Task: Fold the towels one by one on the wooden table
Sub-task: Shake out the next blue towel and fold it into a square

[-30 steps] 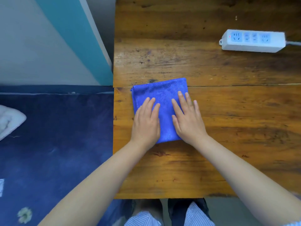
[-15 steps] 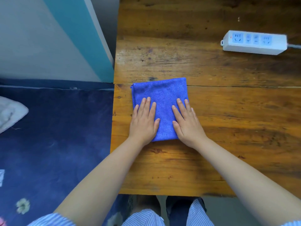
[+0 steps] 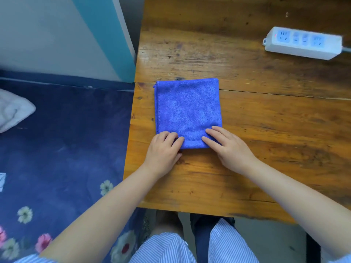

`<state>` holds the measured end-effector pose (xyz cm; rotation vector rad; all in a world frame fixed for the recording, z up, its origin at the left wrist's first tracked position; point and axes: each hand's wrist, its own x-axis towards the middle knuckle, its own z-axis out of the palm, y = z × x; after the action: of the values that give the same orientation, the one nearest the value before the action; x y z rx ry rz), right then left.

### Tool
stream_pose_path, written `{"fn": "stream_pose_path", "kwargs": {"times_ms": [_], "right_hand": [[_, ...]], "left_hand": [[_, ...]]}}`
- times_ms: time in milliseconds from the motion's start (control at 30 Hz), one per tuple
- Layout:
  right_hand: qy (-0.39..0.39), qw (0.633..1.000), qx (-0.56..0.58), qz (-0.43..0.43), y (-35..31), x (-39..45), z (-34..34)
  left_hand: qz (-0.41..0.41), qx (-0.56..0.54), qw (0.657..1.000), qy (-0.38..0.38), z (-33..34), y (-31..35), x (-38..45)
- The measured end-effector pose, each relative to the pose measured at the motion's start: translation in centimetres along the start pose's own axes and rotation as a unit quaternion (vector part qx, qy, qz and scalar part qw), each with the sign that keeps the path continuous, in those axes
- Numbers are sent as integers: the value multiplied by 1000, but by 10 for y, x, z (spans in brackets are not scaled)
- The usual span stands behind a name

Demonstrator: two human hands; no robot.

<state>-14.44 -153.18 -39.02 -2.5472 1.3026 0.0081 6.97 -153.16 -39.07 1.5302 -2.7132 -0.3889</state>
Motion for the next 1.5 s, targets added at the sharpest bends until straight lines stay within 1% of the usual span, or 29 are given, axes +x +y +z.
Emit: {"fn": "stream_pose_path", "kwargs": {"times_ms": [100,167,233,300,367,433,467,533,667,733,800,900,1067,1167,1333,1433,1500], "right_hand": [[2,996,-35,-76,11,10,-10],[-6,994,-55,-98,13,16,-17],[-6,995,-46,-90,11,21,-23],[-35,997,41,-48,11,24,-29],[-41,991,124,-25,16,26,-38],[-49,986,157,-17,19,27,-50],[-55,984,168,-11,20,25,-57],[-77,979,186,-29,18,24,-73],[-128,972,183,-70,8,32,-100],[-144,969,179,-87,-11,42,-110],[-141,968,181,-102,-32,54,-117],[-153,955,172,-189,-94,71,-119],[-155,931,153,-291,-213,74,-109],[-149,911,132,-361,-297,52,-95],[-115,893,123,-417,-443,1,-67],[-97,883,113,-446,-516,-22,-60],[-94,872,103,-470,-554,-31,-57]], "left_hand": [[-18,12,1000,-17,-3,5,1],[-43,11,999,-26,-3,9,2],[-81,16,996,-21,-3,15,5],[-133,15,991,-25,-2,23,7],[-218,-8,975,-41,1,34,7],[-298,-15,953,-44,1,45,3],[-325,-19,945,-38,0,50,0],[-366,-36,930,1,-8,59,-10],[-378,-52,924,34,-28,60,-47],[-398,-57,913,62,-42,57,-76],[-431,-83,893,95,-57,53,-100],[-496,-129,847,142,-84,49,-162],[-562,-152,797,162,-109,53,-283],[-602,-167,753,205,-116,65,-365],[-665,-160,674,279,-120,90,-507],[-680,-156,652,298,-118,101,-584],[-688,-144,644,300,-116,106,-624]]}}
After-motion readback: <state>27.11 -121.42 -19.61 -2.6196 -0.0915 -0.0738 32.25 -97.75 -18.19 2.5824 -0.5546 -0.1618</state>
